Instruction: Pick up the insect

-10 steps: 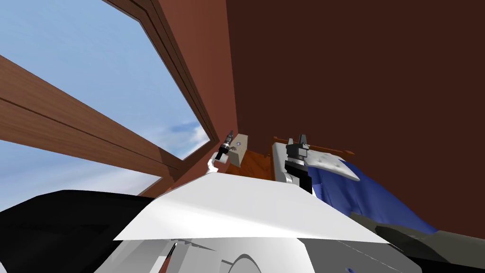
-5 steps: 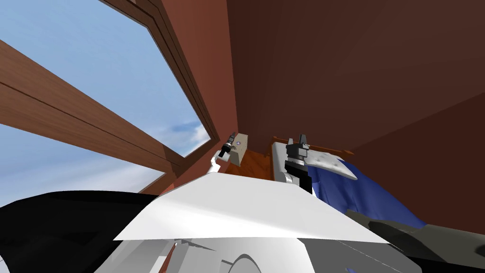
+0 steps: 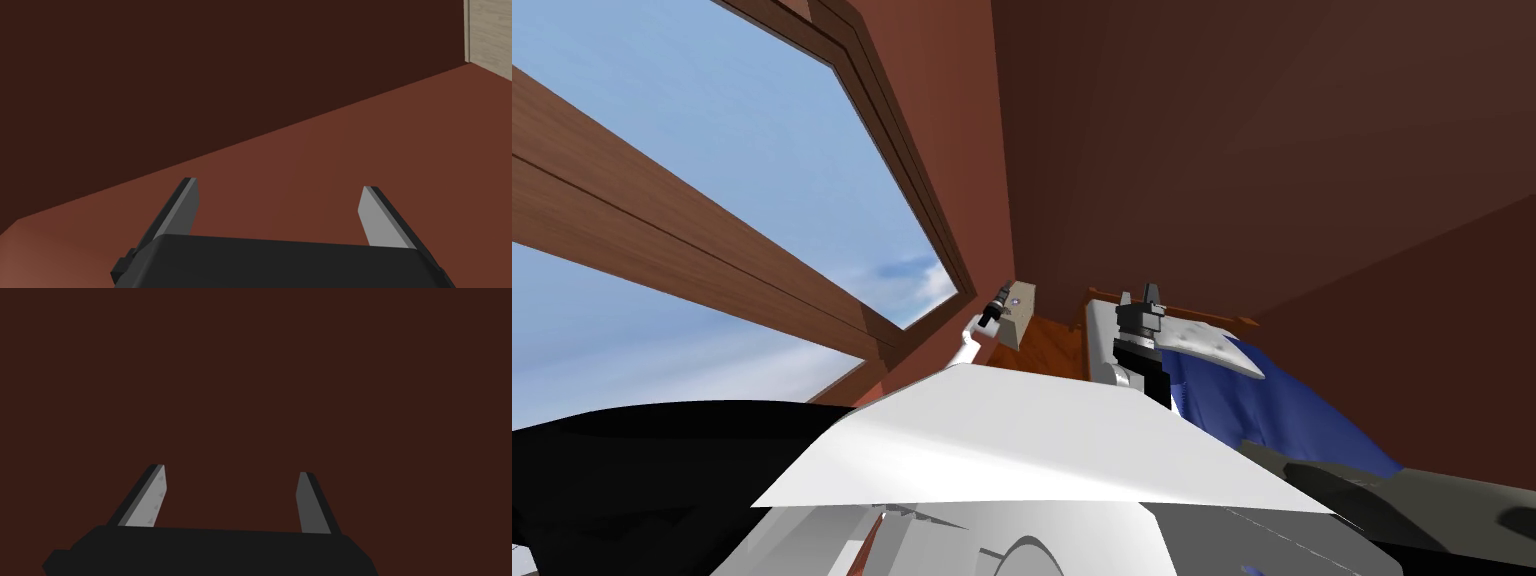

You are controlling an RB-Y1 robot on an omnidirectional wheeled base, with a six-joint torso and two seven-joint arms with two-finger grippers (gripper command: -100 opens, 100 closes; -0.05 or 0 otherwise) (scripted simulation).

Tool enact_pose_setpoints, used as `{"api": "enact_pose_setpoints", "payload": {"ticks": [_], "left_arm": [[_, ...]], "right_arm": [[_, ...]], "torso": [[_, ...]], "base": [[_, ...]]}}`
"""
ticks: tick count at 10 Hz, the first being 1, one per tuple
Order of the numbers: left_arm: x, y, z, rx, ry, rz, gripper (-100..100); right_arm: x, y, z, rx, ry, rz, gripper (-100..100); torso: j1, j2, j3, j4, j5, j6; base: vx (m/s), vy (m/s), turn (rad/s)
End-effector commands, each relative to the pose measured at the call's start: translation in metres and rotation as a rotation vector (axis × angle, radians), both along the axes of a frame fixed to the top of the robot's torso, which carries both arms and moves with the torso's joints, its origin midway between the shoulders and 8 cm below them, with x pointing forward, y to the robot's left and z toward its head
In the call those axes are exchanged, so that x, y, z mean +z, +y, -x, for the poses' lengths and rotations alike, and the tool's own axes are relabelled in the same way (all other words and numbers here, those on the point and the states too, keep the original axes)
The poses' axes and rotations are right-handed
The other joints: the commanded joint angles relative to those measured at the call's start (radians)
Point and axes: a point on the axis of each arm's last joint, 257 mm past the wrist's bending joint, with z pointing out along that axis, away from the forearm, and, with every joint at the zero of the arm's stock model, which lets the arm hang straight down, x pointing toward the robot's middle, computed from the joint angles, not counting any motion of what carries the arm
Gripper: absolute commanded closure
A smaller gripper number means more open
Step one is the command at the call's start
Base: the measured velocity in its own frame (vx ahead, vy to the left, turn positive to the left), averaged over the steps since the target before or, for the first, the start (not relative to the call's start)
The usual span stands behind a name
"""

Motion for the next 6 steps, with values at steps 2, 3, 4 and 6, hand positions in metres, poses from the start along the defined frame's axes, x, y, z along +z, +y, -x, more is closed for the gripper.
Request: {"api": "enact_pose_setpoints", "payload": {"ticks": [2,3,4,6], "left_arm": [[-0.028,0.002,-0.008,0.012,0.072,-0.026,-100],[-0.03,0.0,-0.017,0.015,0.096,-0.04,-100],[-0.04,0.002,-0.017,0.019,0.114,-0.043,-100],[-0.06,0.004,-0.023,0.029,0.171,-0.062,-100]], "right_arm": [[0.0,0.0,0.0,0.0,0.0,0.0,0],[0.0,0.0,0.0,0.0,0.0,0.0,0],[0.0,0.0,0.0,0.0,0.0,0.0,0],[0.0,0.0,0.0,0.0,0.0,0.0,0]], "torso": [[0.0,0.0,0.0,0.0,0.0,0.0],[0.0,0.0,0.0,0.0,0.0,0.0],[0.0,0.0,0.0,0.0,0.0,0.0],[0.001,-0.001,0.0,0.0,0.0,0.0]], "base": [[-0.011,-0.011,0.013],[-0.006,-0.012,0.021],[-0.001,-0.009,0.004],[0.002,-0.001,0.008]]}}
